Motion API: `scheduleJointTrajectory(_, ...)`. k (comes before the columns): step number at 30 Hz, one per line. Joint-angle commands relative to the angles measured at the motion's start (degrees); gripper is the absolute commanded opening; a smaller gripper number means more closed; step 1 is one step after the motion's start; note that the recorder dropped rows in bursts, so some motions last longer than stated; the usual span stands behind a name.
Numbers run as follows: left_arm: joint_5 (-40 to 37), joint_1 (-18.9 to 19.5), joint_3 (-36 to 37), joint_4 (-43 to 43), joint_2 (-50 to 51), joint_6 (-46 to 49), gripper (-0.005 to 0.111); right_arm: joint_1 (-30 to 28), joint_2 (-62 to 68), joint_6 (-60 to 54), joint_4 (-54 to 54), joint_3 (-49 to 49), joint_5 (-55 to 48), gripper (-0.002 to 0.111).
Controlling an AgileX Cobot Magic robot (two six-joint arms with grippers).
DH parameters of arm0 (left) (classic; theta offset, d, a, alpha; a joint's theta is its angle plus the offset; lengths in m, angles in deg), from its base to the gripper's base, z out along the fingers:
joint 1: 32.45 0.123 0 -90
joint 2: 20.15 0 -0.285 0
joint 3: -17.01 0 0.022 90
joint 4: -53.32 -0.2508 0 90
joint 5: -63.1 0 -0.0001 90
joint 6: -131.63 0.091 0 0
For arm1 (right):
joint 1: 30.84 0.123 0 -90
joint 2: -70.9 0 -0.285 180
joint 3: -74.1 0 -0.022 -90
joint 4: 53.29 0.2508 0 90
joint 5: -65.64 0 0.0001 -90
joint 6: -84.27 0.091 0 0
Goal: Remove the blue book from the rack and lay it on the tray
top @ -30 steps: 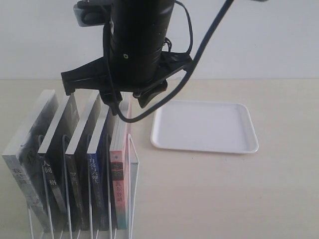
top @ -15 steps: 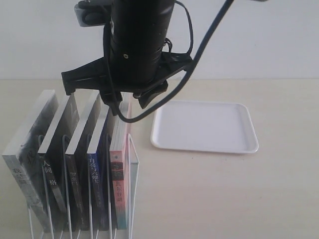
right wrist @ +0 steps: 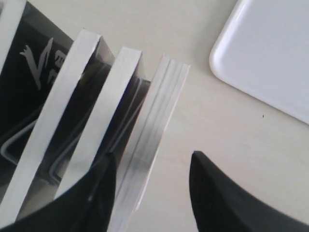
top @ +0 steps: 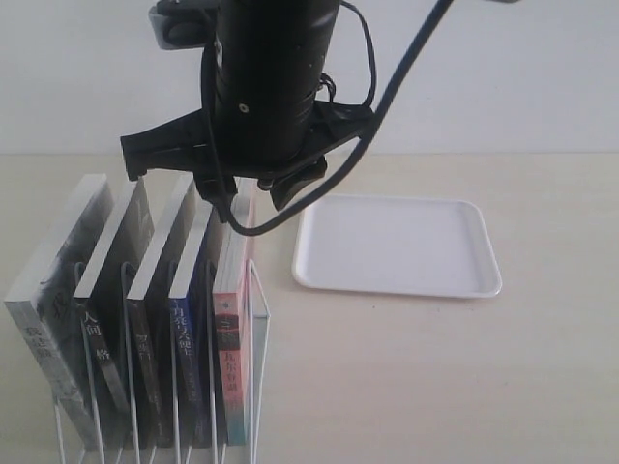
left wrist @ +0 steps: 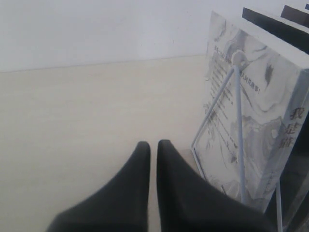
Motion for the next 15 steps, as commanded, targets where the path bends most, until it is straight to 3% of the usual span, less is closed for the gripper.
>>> scheduleJointTrajectory(1,0.0,0.2,0.2,0.0,-0.2,-0.4,0.005,0.0,-0.1,1.6,-0.3,0.2,-0.1,0.046)
scheduleJointTrajectory(15,0.0,0.2,0.2,0.0,-0.2,-0.4,0.005,0.0,2.5,2.9,2.8,0.0,1.9,0.045)
